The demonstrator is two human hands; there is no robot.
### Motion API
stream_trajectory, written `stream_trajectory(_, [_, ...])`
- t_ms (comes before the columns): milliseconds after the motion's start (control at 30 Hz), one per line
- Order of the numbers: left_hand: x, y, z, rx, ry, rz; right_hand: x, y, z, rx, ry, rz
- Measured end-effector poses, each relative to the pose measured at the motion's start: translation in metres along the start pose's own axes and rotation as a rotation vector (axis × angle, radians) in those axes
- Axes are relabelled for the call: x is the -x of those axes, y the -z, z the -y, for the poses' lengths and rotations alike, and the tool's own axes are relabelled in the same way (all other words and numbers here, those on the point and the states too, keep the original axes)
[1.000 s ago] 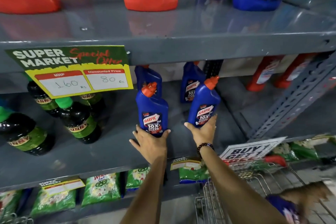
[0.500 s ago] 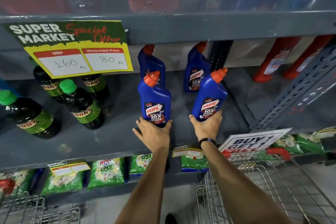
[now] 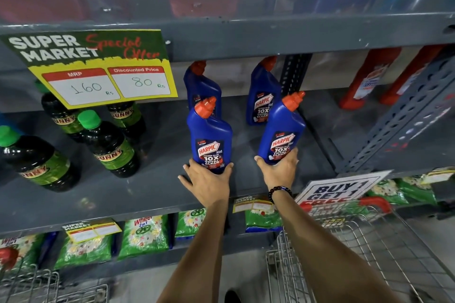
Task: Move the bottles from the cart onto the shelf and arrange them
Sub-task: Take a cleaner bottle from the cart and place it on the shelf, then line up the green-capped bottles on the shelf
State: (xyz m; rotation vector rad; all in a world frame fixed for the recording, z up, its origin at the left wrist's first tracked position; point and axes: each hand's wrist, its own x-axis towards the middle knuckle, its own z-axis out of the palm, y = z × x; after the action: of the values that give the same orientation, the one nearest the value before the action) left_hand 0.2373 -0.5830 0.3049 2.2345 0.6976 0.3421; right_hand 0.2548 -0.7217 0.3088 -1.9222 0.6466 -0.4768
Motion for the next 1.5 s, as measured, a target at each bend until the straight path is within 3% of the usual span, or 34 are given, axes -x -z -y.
stream_trajectory(400, [0.000, 0.003, 0.000, -0.004, 0.000, 0.024, -0.001, 0.001, -0.002, -0.013, -0.006, 0.021])
stream_trajectory(700, [0.000, 0.020, 0.008, 0.050, -0.020, 0.137, 0.011, 0.006, -0.003, 0.094, -0.008, 0.067])
stream_trajectory(900, [-0.003, 0.066, 0.057, -0.183, -0.191, 0.202, 0.067, -0.005, 0.005, 0.276, 0.011, 0.011])
stream_trajectory(1067, [-0.043, 0.134, 0.139, -0.314, -0.281, 0.154, 0.143, -0.051, 0.018, 0.373, 0.084, 0.097])
stream_trajectory(1200, [-0.079, 0.189, 0.194, -0.322, -0.234, 0.194, 0.199, -0.100, 0.045, 0.458, 0.147, 0.273])
stream_trajectory(1500, [-0.151, 0.250, 0.219, -0.093, -0.080, 0.156, 0.239, -0.178, 0.102, 0.379, 0.201, 0.533])
